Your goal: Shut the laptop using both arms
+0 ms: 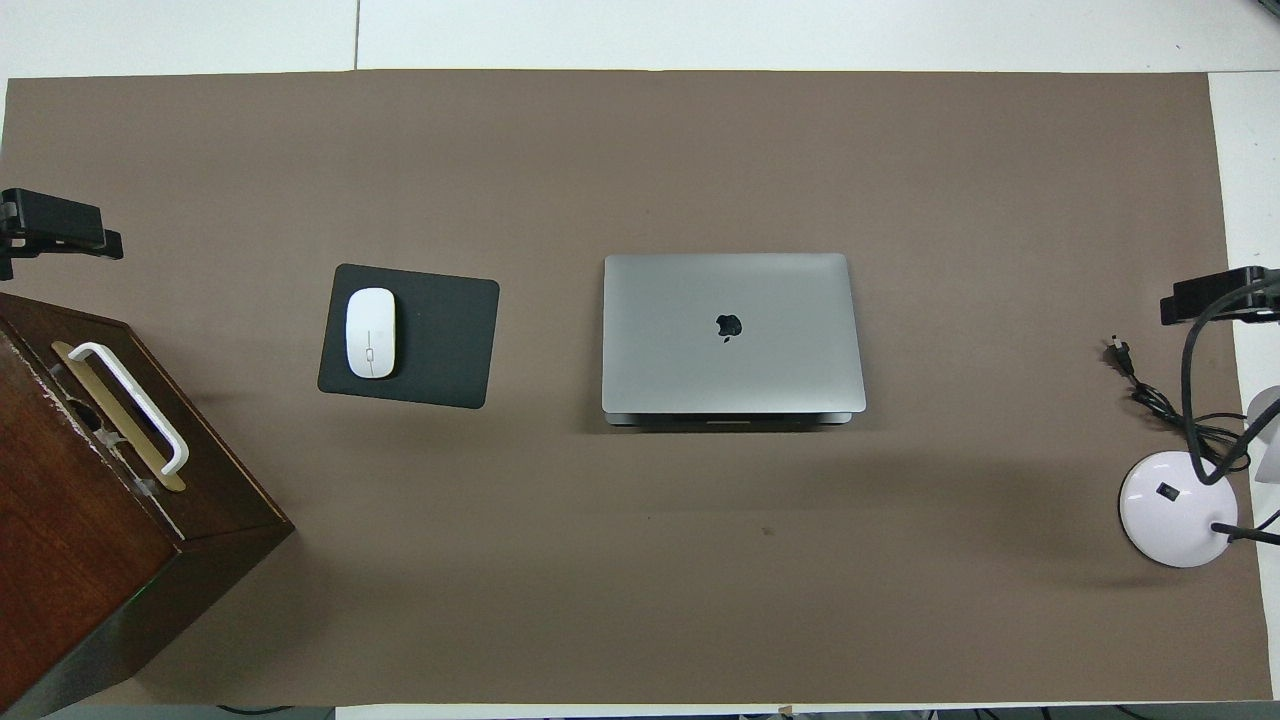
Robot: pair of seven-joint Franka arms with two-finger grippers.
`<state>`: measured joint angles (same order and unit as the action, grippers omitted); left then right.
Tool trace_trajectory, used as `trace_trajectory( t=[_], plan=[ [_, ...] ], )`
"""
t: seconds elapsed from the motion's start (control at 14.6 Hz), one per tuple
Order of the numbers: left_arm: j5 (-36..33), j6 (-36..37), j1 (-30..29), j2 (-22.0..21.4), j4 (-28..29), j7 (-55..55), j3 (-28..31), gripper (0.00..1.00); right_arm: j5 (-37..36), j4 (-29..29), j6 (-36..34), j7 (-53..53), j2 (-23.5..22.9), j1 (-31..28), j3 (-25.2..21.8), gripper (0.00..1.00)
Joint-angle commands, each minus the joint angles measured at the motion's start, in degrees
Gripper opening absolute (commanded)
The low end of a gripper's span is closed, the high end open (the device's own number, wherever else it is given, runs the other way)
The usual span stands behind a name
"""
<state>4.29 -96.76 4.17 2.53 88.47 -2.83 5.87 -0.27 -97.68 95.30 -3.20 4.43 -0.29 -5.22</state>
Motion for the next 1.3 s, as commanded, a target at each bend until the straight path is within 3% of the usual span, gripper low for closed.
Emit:
trace_trajectory(
  t=[0.0, 1.23],
  plan=[
    [-1.4, -0.6, 0.4, 0.5, -0.3, -0.3, 0.0, 1.0, -0.6, -0.2, -0.9, 0.3, 0.7, -0.2, 0.1, 1.0],
    [-1.3, -2.5, -0.4, -0.3, 2.1, 5.9, 0.1, 1.0, -0.6, -0.7, -0.6, 0.3, 0.8, -0.2, 0.1, 1.0]
  ],
)
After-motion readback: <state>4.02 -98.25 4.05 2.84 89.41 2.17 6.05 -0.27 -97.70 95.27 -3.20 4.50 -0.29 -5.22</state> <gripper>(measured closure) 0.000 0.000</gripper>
